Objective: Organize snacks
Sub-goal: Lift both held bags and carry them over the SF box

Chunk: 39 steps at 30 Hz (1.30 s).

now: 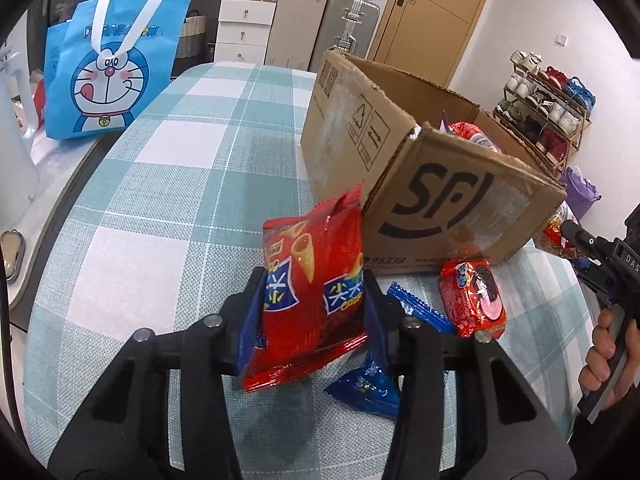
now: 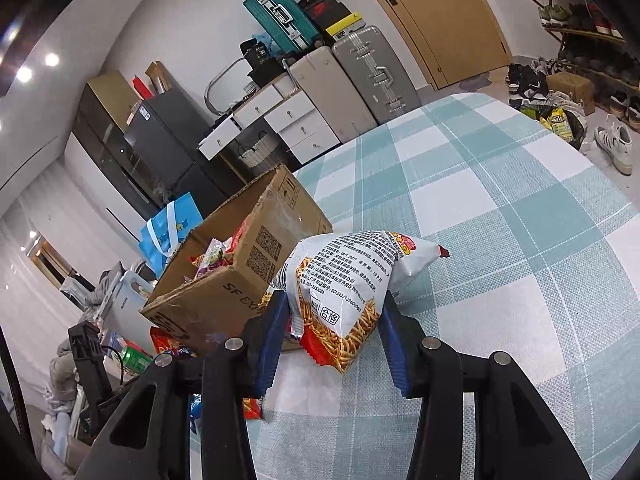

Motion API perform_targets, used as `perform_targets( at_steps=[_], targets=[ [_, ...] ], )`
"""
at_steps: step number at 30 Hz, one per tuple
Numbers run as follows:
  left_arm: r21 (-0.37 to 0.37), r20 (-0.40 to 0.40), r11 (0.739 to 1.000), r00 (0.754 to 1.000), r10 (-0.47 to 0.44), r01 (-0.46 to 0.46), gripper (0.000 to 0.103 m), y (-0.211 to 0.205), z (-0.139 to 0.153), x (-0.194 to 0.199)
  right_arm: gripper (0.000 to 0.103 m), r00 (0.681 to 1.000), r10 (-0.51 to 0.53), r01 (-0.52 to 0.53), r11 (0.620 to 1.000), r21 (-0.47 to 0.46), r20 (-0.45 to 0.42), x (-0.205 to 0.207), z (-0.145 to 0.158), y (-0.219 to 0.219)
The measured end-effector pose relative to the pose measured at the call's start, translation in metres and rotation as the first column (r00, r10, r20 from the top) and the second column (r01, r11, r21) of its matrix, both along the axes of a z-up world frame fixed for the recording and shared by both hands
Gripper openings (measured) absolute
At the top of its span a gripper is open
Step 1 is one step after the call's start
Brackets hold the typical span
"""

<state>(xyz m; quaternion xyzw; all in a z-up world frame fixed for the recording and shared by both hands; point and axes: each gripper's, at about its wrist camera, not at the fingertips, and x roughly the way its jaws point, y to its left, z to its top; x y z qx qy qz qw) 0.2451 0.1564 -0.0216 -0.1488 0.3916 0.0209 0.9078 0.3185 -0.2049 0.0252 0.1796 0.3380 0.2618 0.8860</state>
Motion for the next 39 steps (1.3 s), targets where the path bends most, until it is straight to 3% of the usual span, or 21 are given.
perform_targets(
  at_steps=[18, 31, 39],
  targets=[
    [-0.022, 0.073, 0.999, 0.997, 0.035, -0.033, 0.037, 0.015, 0.024, -0.016, 0.045, 0.995, 0.036, -0.039, 0.999, 0.022, 0.092, -0.016, 0.018, 0.003],
    [-0.025, 0.184, 0.997, 0.98, 0.079, -0.076, 0.037, 0.029, 0.07, -0.042, 0.045, 0.986, 0.042, -0.051, 0.998, 0.047, 0.163, -0.032, 0.037, 0.003],
    [0.007, 0.233, 0.998, 0.971, 0.06, -0.063, 0.037, 0.016, 0.094, -0.049, 0.045, 0.978, 0.077, -0.084, 0.996, 0.031, 0.196, -0.04, 0.044, 0.015]
  ],
)
